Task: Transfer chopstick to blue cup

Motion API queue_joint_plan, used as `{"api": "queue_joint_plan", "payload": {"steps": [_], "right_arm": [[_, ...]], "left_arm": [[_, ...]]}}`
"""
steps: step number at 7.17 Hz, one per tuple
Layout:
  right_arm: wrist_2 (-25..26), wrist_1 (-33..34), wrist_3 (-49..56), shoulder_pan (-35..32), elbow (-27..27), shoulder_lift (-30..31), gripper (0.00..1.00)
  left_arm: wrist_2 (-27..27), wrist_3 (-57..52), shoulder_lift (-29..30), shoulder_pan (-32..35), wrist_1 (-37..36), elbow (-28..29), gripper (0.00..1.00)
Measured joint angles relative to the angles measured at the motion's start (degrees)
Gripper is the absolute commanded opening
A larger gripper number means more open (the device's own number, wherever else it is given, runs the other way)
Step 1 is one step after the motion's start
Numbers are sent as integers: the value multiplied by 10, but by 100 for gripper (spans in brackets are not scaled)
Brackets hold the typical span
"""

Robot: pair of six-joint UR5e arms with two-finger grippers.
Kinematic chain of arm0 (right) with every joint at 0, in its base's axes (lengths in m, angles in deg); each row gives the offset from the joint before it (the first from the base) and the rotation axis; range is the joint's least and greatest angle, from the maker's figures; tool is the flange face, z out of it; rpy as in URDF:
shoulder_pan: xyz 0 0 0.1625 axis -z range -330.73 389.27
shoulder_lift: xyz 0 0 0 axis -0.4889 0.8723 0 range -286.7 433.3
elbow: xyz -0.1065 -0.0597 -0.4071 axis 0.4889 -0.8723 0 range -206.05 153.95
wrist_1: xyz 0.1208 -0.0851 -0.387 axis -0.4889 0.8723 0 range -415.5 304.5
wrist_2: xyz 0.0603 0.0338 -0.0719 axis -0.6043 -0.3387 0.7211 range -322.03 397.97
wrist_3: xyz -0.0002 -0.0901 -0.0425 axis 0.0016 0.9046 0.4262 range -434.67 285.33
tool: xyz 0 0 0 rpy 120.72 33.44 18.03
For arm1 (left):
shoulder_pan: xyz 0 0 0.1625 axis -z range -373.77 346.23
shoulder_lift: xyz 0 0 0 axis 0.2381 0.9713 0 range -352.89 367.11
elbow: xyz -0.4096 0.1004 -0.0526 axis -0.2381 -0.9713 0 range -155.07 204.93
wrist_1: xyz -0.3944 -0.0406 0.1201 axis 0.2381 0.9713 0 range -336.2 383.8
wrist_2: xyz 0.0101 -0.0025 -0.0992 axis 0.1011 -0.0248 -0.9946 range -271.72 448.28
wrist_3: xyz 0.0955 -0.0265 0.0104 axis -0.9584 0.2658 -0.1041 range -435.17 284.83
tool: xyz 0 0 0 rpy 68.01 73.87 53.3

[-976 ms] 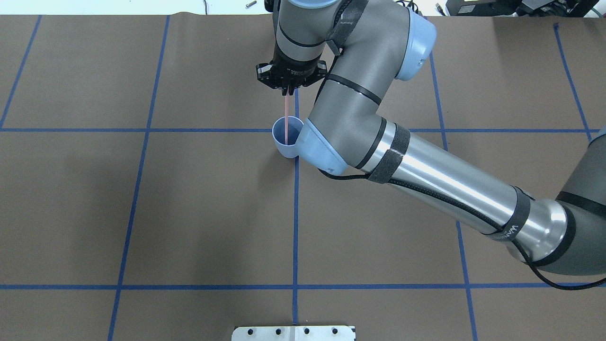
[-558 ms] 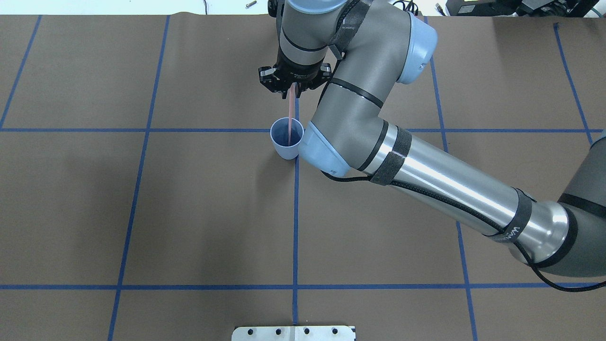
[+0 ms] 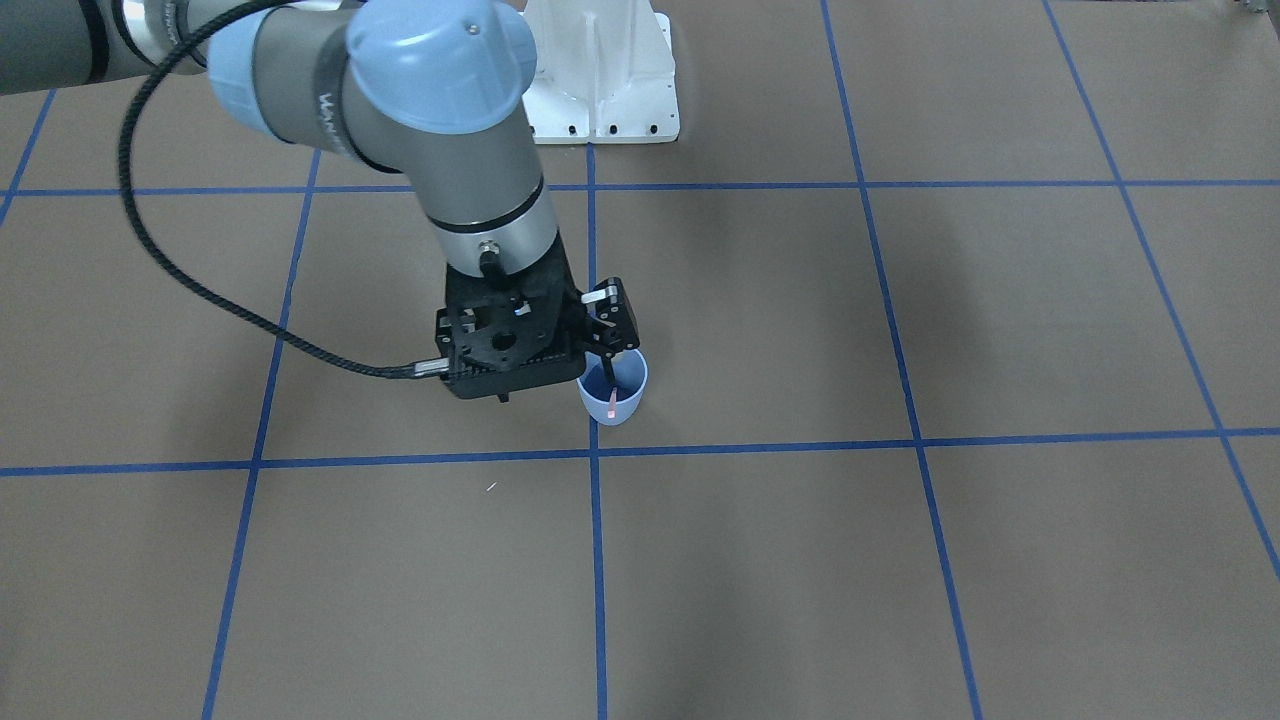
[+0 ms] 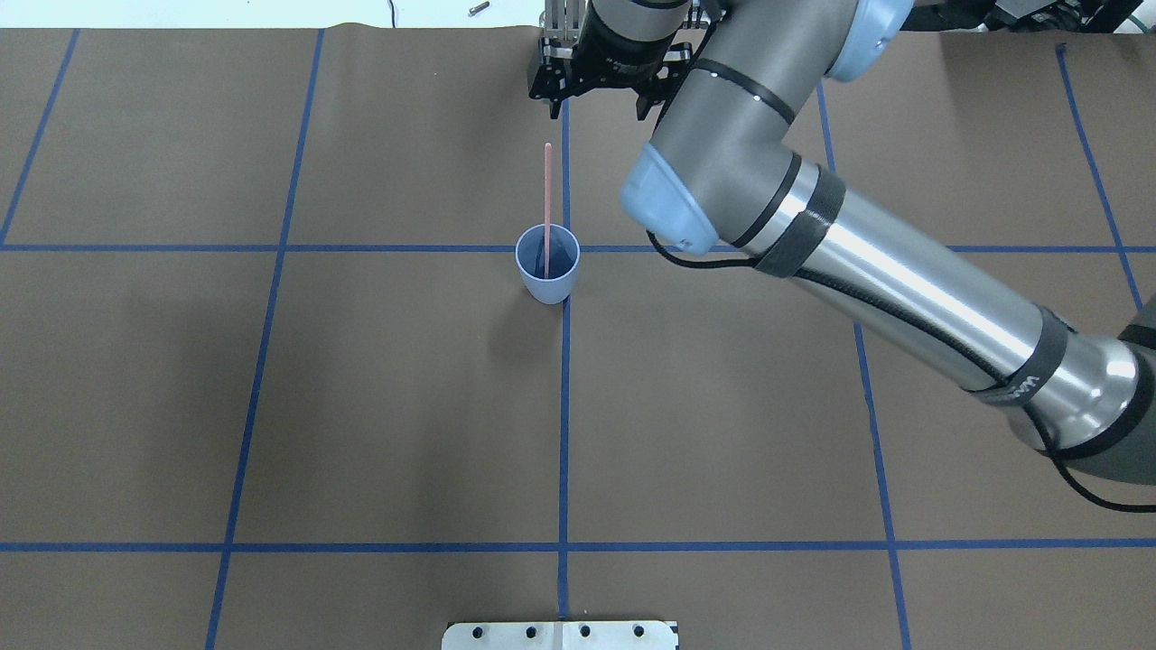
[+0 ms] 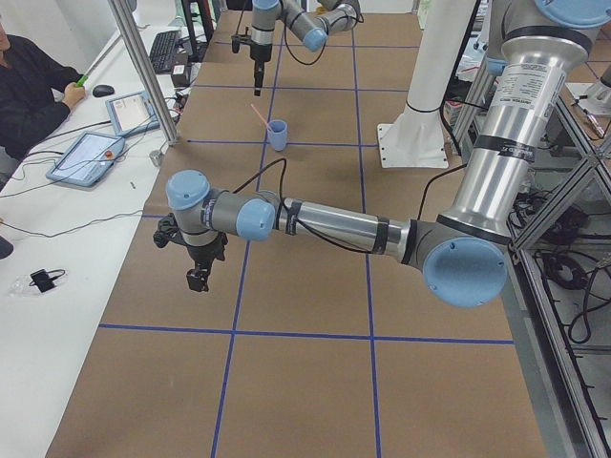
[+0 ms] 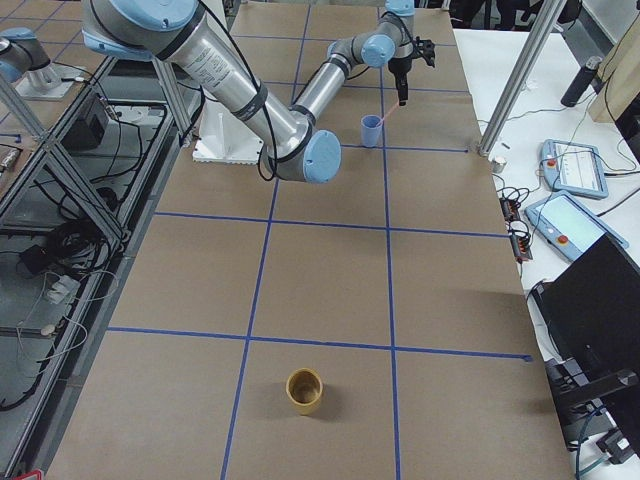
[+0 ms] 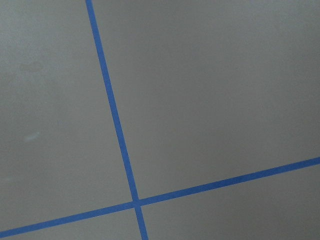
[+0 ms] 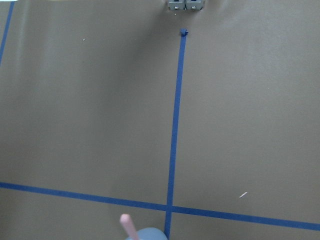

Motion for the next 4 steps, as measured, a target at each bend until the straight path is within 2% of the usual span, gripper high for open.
{"api": "queue_joint_plan", "payload": {"steps": [1, 2, 4], "right_arm": [[-48, 1, 19, -50, 14, 36, 100], [-89, 2, 66, -104, 45, 101, 100], [-124, 28, 231, -206, 101, 243, 100]], "left_arm": [[2, -1, -1, 0, 11, 2, 98], [4, -2, -2, 0, 27, 4, 98], [5, -3, -5, 0, 47, 4, 98]]}}
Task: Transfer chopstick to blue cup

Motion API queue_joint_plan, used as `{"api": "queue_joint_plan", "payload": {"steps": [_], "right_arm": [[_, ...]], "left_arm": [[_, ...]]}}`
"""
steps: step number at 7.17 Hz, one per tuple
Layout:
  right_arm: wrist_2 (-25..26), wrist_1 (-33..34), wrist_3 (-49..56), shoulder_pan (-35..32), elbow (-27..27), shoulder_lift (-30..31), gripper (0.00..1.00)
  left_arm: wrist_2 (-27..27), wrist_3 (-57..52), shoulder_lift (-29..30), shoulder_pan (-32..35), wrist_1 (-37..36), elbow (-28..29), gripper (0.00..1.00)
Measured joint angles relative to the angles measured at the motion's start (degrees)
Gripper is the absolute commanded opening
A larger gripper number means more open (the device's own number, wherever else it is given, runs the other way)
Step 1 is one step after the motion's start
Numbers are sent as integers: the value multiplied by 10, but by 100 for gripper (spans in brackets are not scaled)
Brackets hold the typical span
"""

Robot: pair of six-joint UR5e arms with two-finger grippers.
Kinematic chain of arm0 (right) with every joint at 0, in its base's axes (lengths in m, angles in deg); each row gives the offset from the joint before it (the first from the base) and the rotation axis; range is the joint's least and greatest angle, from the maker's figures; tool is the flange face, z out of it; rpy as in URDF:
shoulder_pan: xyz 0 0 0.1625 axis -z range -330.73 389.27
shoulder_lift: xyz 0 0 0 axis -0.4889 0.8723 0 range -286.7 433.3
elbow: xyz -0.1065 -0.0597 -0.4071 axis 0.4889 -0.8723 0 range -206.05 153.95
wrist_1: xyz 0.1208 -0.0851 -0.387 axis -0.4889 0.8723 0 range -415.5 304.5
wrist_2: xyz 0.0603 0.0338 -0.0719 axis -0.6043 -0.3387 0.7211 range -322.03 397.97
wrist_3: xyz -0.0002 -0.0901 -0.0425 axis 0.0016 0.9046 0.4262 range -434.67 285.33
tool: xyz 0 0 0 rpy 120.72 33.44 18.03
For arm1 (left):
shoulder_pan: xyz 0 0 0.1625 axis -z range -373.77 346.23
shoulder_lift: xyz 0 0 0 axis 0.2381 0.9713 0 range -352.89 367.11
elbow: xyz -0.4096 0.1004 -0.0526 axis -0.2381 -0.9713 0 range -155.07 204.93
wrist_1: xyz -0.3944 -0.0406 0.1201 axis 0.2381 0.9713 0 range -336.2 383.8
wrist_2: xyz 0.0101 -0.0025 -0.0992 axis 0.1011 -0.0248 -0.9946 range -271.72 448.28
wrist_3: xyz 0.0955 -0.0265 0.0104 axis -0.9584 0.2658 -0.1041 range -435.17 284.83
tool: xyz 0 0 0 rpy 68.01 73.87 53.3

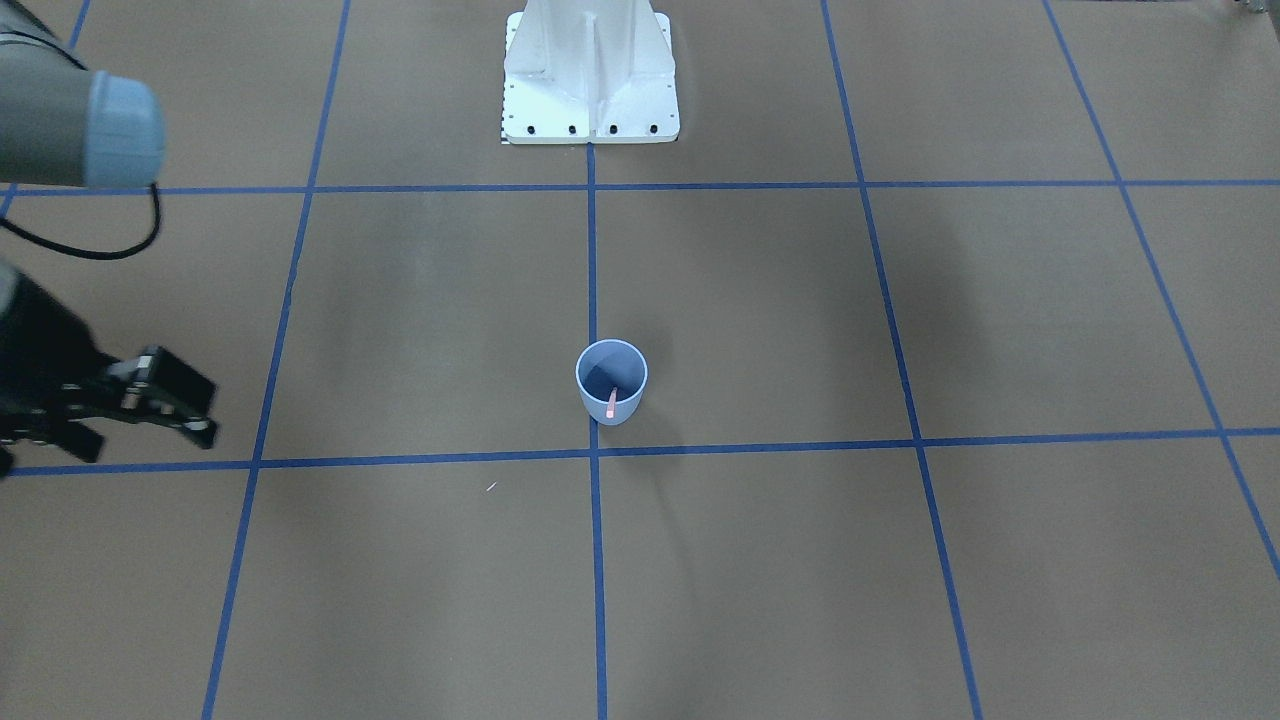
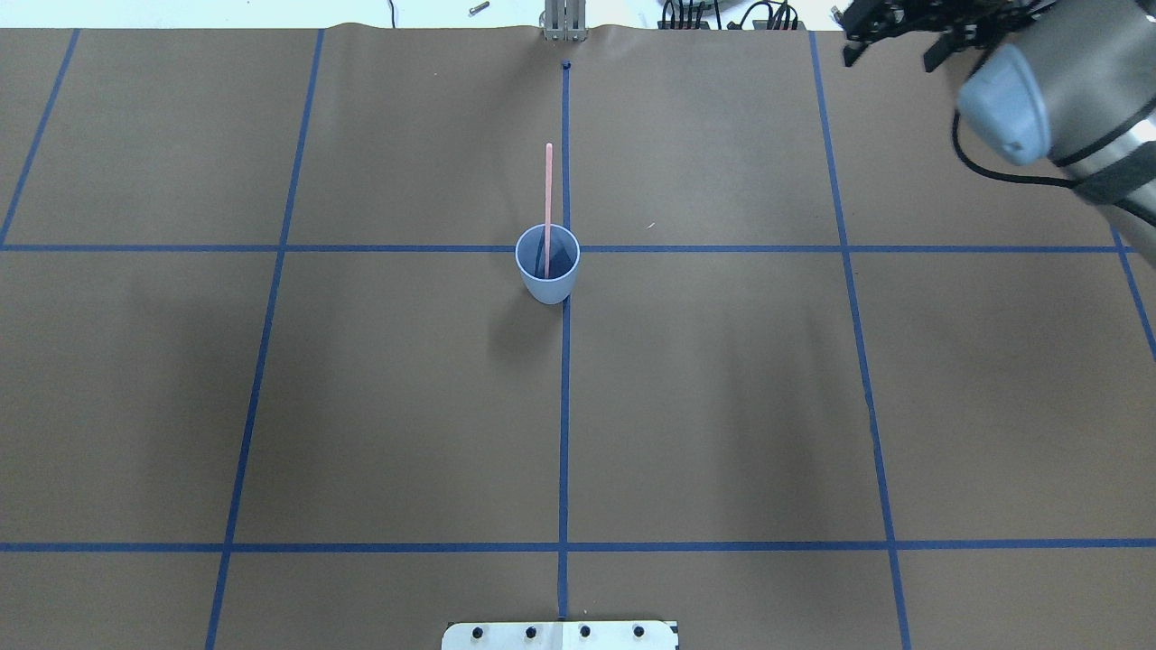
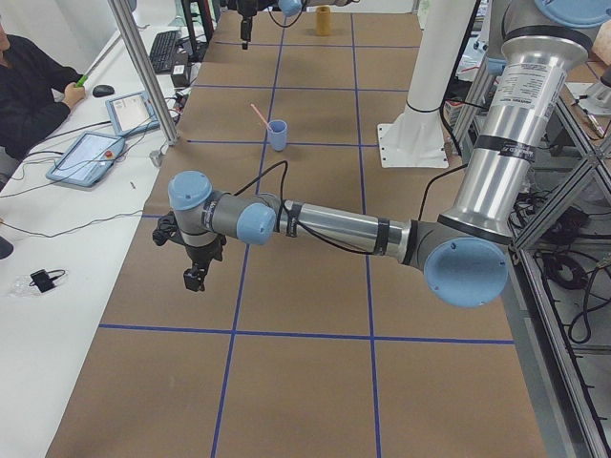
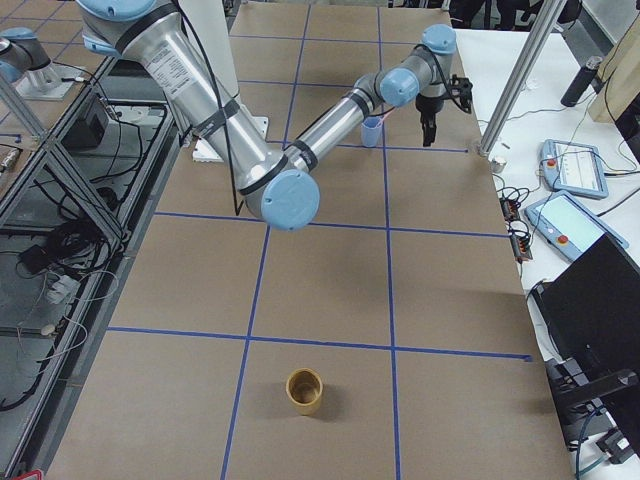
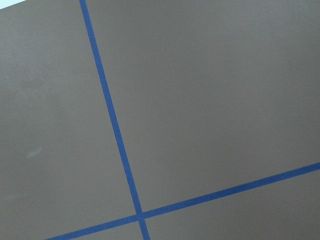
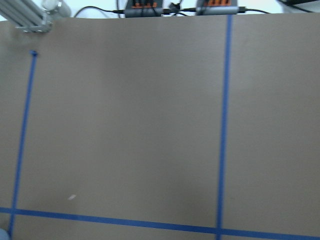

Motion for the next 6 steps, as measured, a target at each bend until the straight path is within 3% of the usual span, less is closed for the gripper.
{"api": "queue_joint_plan", "payload": {"steps": [3, 6], "right_arm": [[-2, 133, 321, -137, 2, 119, 100], [6, 143, 477, -217, -23, 221, 100]], "left_arm": [[0, 0, -11, 1, 3, -3, 98], [-4, 2, -33, 3, 4, -9, 98]]}}
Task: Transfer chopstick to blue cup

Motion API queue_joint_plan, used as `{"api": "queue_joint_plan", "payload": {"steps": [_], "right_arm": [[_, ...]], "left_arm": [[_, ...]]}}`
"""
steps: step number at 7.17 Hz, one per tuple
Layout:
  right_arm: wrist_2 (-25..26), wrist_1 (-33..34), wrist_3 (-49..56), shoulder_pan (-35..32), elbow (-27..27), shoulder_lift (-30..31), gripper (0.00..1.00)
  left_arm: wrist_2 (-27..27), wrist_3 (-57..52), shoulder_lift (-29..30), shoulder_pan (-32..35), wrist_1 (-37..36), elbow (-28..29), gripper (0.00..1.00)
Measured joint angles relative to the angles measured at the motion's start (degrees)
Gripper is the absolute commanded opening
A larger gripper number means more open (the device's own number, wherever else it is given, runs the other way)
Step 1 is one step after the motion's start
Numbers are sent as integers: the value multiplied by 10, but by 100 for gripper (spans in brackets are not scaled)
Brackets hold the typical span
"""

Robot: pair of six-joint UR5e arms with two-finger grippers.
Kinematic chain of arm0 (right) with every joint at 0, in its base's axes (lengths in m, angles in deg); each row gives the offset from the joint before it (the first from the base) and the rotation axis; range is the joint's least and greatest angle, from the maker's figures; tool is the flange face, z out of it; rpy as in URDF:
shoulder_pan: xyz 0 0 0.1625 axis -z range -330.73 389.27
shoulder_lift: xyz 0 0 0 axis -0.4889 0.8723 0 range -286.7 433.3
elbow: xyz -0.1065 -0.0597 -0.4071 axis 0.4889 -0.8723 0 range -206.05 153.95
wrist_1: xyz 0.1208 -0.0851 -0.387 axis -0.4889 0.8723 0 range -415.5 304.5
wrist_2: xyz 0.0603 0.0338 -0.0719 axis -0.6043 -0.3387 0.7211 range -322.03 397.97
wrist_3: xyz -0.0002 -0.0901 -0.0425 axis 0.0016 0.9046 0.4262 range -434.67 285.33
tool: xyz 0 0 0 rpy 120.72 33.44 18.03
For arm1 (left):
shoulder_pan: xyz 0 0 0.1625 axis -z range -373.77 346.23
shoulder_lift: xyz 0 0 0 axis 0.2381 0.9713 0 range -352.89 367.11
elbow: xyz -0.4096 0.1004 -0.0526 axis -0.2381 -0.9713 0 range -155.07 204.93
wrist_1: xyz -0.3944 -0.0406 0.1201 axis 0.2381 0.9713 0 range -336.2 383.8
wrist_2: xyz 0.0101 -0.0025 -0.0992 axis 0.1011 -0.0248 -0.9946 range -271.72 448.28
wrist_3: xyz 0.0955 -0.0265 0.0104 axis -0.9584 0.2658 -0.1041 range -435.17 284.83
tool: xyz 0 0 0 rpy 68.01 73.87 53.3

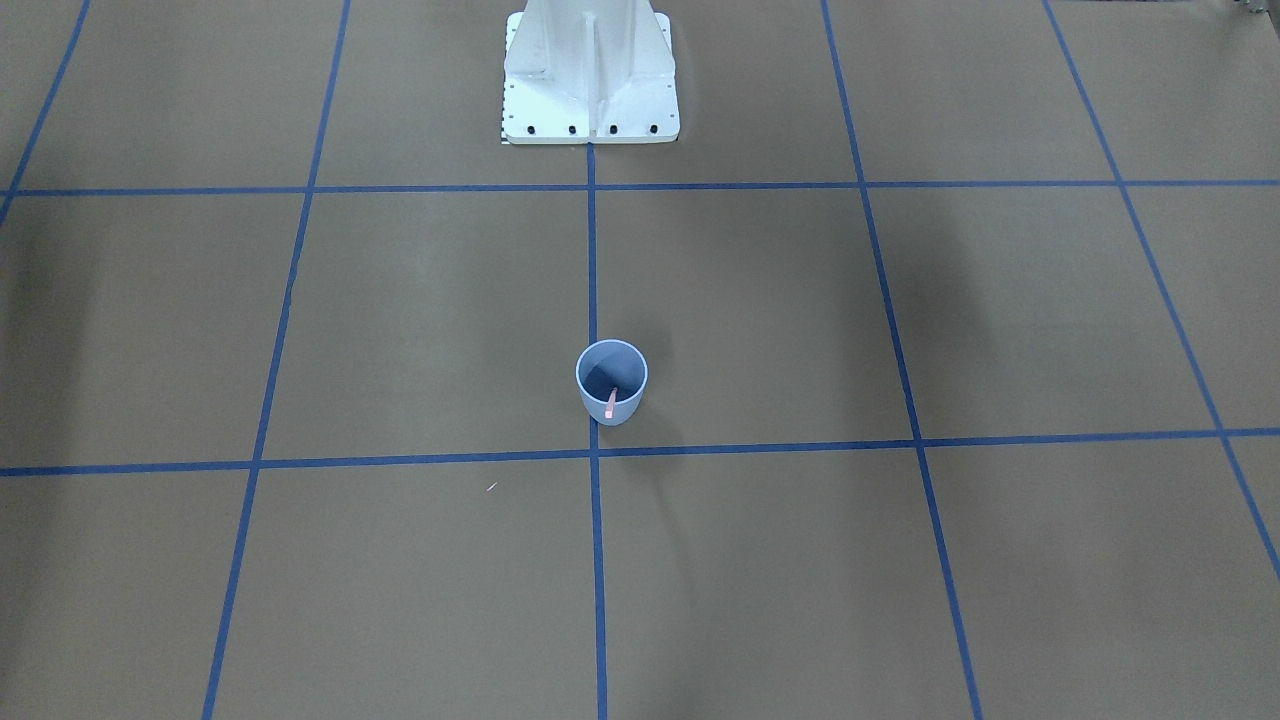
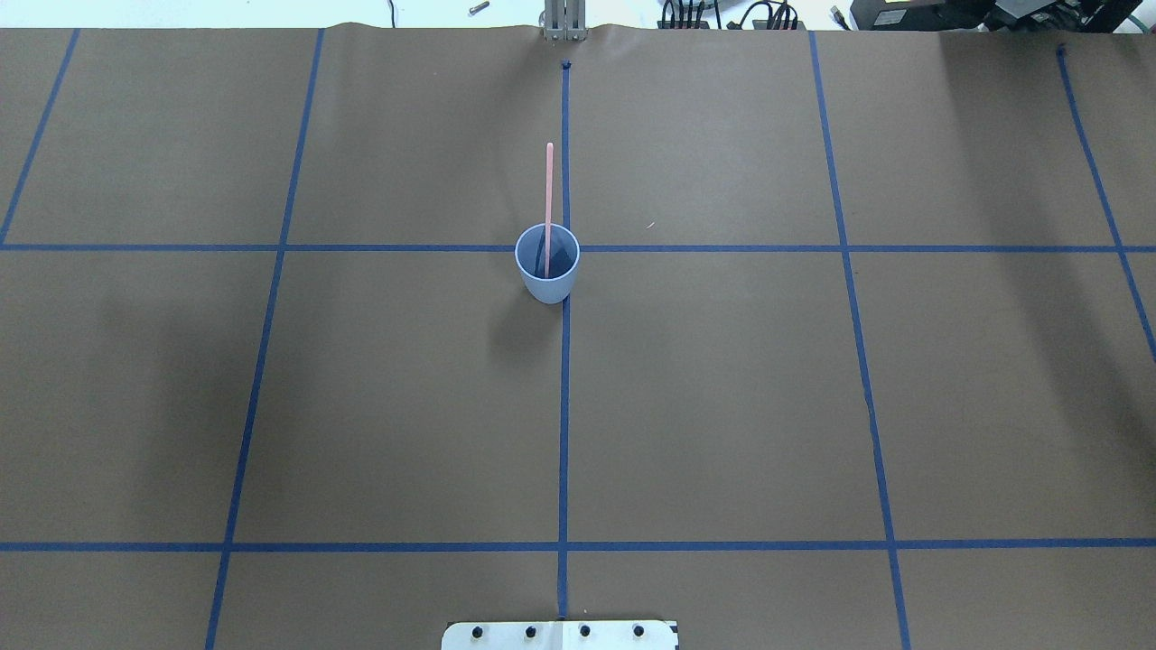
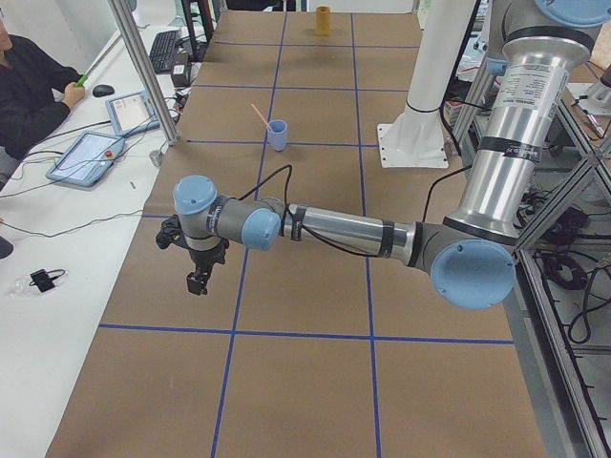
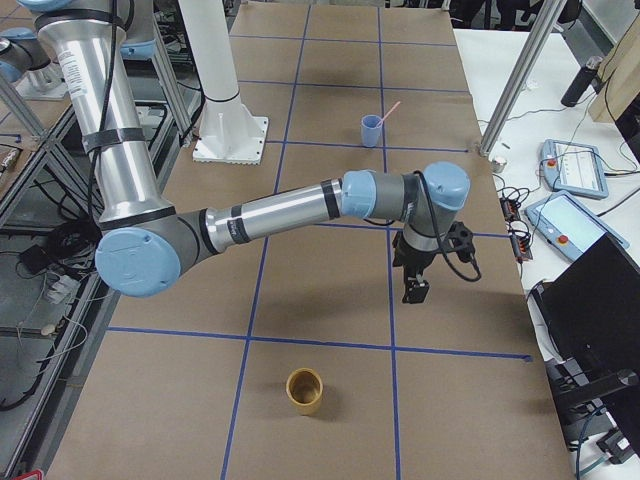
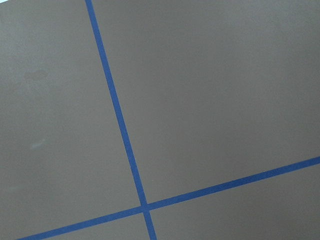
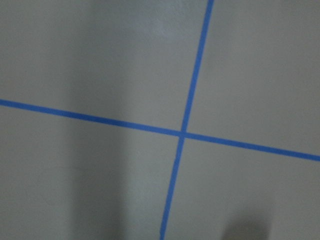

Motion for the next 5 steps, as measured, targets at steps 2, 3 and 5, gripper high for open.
{"api": "queue_joint_plan", "payload": {"steps": [2, 3, 5], "right_arm": [[4, -27, 9, -11, -9, 34, 100], [4, -47, 4, -15, -34, 38, 100], [4, -88, -14, -22, -68, 47, 100]], "left_arm": [[-1, -1, -25, 5, 0, -13, 98], [-3, -2, -39, 14, 0, -16, 98], [-12, -2, -70, 41, -1, -16, 98]]}}
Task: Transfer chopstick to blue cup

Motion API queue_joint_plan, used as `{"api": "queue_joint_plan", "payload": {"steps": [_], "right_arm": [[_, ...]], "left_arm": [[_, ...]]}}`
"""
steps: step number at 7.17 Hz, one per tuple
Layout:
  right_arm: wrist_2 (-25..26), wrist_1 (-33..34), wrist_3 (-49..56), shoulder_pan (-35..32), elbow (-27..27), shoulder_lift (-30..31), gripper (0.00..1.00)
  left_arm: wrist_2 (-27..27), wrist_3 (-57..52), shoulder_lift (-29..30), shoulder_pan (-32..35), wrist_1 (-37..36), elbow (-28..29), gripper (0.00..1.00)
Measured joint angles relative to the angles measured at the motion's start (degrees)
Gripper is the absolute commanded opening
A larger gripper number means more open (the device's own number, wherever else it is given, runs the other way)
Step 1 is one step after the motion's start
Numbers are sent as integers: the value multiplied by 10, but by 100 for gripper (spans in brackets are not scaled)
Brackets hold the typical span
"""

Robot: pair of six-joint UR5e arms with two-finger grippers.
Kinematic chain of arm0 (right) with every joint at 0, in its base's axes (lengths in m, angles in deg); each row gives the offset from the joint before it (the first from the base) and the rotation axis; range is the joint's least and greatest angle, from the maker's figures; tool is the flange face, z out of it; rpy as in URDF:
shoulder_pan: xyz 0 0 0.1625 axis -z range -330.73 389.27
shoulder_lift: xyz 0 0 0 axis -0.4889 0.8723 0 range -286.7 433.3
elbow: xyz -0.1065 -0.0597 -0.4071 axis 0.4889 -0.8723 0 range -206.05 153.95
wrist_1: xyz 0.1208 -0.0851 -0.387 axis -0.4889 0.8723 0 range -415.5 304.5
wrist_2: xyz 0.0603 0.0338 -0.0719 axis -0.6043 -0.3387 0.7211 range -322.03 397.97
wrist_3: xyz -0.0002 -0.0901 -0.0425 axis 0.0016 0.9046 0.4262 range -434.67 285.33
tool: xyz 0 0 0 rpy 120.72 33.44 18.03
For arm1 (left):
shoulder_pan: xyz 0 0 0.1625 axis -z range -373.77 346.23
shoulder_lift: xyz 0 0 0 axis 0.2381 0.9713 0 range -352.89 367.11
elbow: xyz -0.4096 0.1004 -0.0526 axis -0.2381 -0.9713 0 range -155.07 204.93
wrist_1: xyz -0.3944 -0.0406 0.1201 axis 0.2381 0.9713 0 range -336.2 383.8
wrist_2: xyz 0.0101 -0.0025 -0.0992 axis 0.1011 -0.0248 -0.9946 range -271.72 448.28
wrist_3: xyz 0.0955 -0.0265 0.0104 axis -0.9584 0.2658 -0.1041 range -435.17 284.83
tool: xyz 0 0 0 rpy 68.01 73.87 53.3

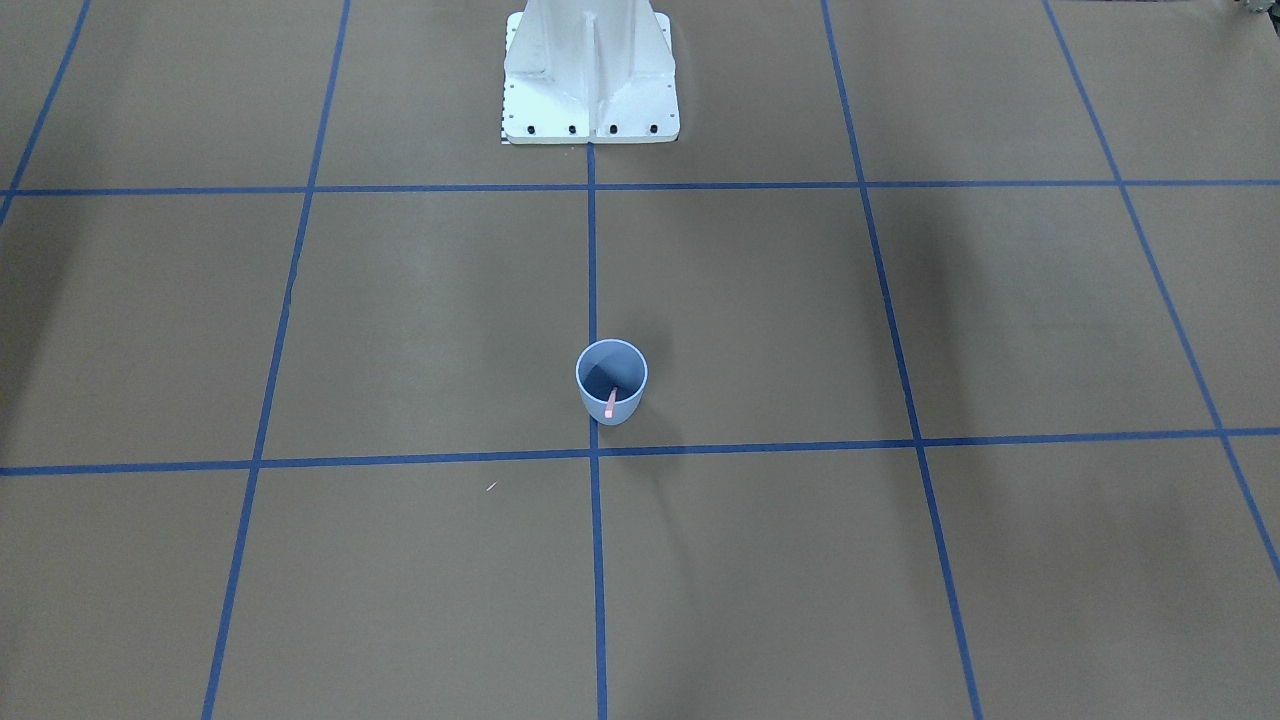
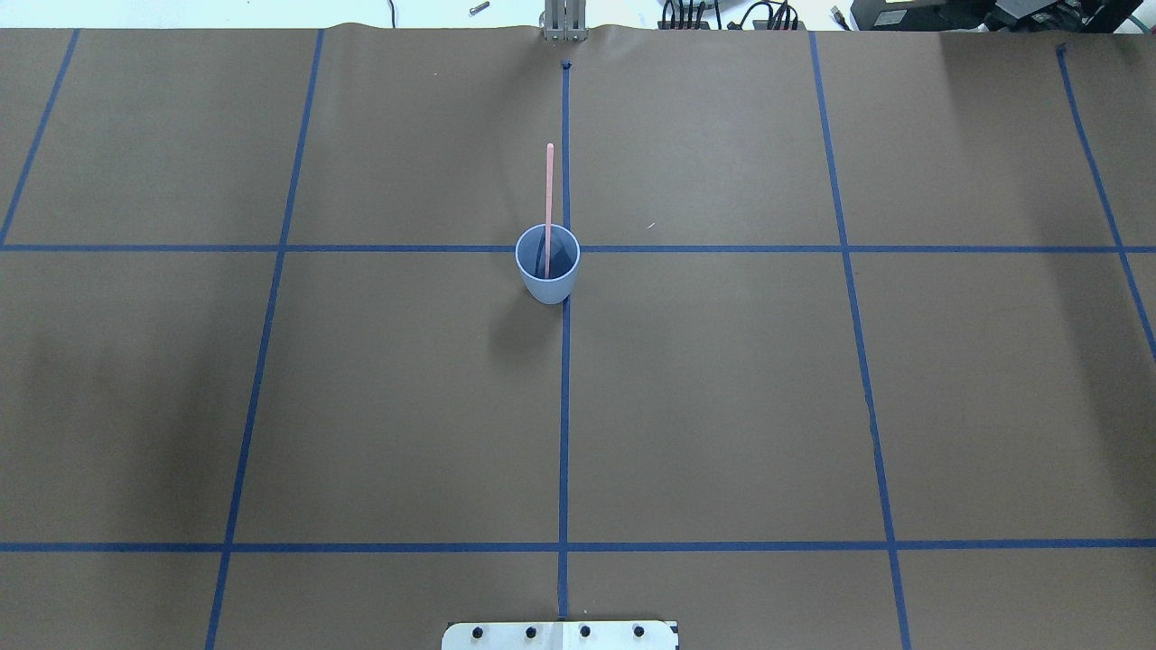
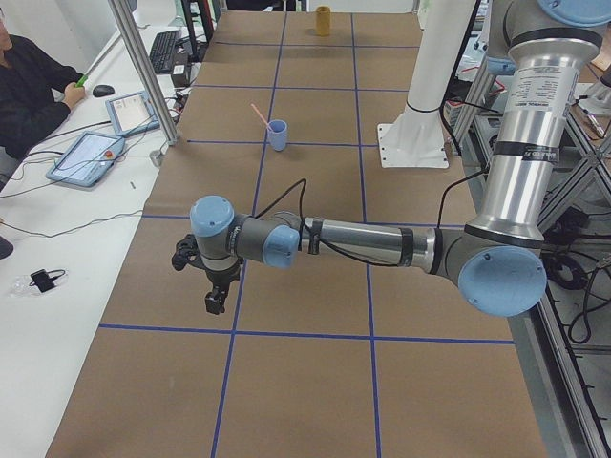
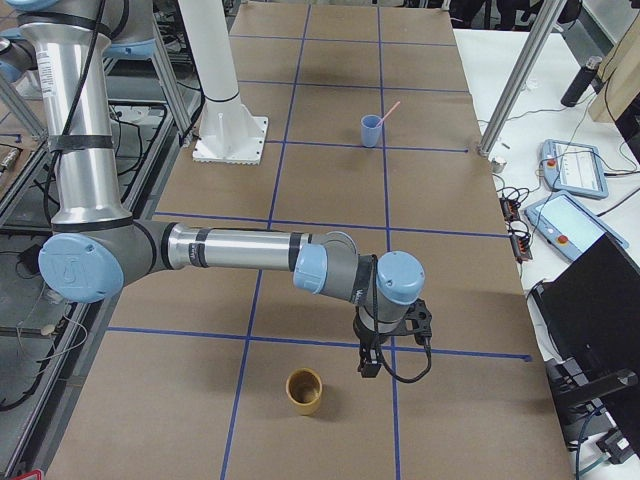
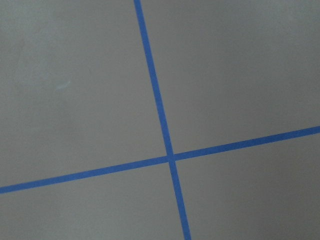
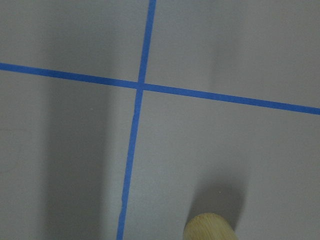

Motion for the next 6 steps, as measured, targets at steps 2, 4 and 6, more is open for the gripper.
{"api": "queue_joint_plan", "payload": {"steps": [2, 4, 6], "right_arm": [[-2, -17, -30, -2, -6, 3, 100], [-4, -22, -58, -2, -5, 1, 100], [-6, -22, -64, -2, 2, 1, 100]], "left_arm": [[-31, -2, -17, 33, -5, -2, 98], [-39, -3, -20, 43, -7, -3, 98], [-40, -3, -22, 45, -8, -7, 98]]}}
